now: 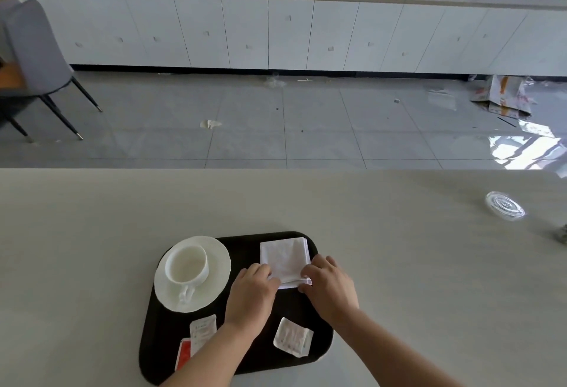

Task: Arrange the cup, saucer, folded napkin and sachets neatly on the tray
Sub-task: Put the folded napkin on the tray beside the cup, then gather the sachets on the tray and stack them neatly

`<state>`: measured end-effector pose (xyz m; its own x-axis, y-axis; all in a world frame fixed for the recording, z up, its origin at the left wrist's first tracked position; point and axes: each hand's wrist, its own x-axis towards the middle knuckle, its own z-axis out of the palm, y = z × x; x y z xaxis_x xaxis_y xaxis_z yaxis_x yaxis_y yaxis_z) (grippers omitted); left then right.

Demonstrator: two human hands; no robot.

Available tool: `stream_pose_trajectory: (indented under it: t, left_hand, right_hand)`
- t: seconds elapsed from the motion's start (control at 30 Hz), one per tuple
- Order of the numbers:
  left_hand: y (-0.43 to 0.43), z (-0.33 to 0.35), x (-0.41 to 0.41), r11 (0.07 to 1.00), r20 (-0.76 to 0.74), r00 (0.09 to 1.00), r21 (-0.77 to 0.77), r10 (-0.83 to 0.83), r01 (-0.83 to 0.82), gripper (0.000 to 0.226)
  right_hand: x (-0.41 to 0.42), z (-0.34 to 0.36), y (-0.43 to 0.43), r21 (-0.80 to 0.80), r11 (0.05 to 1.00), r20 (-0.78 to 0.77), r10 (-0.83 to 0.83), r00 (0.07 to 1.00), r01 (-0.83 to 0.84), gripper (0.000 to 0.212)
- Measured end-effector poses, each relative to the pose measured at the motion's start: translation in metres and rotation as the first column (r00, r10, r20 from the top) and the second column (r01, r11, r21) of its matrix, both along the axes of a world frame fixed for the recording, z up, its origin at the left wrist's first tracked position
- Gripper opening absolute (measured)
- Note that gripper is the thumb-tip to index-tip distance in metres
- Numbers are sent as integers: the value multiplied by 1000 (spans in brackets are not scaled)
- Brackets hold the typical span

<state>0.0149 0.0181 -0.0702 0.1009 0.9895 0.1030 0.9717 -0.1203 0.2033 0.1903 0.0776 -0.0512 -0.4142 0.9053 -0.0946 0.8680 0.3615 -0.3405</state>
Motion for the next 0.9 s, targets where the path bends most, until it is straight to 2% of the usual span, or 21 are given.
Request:
stream_pose_trajectory:
  t: [0.2,0.3,0.4,0.5,0.57,0.63,0.7,0.8,0.9]
  left_hand:
    - [-11,12,3,1000,89,996,-4,7,-7,32]
    - [-32,21,-3,996,191,978,14,89,-93,36]
    - [-74,21,-25,977,228,952,15,203,-212,29]
    - [-115,12,-54,927,211,905,-16,369,-374,26]
    - [-130,7,-69,890,183,871,-90,457,-448,33]
    - [-135,4,-75,869,120,863,-146,491,-473,47]
    - [-133,4,-74,854,74,858,-176,508,-490,54]
    - [-124,8,-67,836,47,846,-187,531,-515,53]
    - [-118,8,-63,791,91,794,-215,601,-573,51]
  right_hand:
    - [4,2,-3,-15,1000,7,14,1000,-14,26]
    - [9,6,-9,8,1000,-9,0,1000,0,34]
    - [9,9,-25,88,995,-98,-35,995,44,21]
    - [-5,8,-47,103,995,-160,1,987,16,5]
    - [-20,8,-59,73,994,-143,85,986,-75,3]
    - [-36,9,-68,6,989,-94,147,985,-147,20]
    - [-51,12,-73,-5,987,-64,161,985,-162,29]
    - [-69,15,-76,-7,982,-21,188,982,-188,27]
    - [-66,18,-79,-66,980,127,195,972,-188,36]
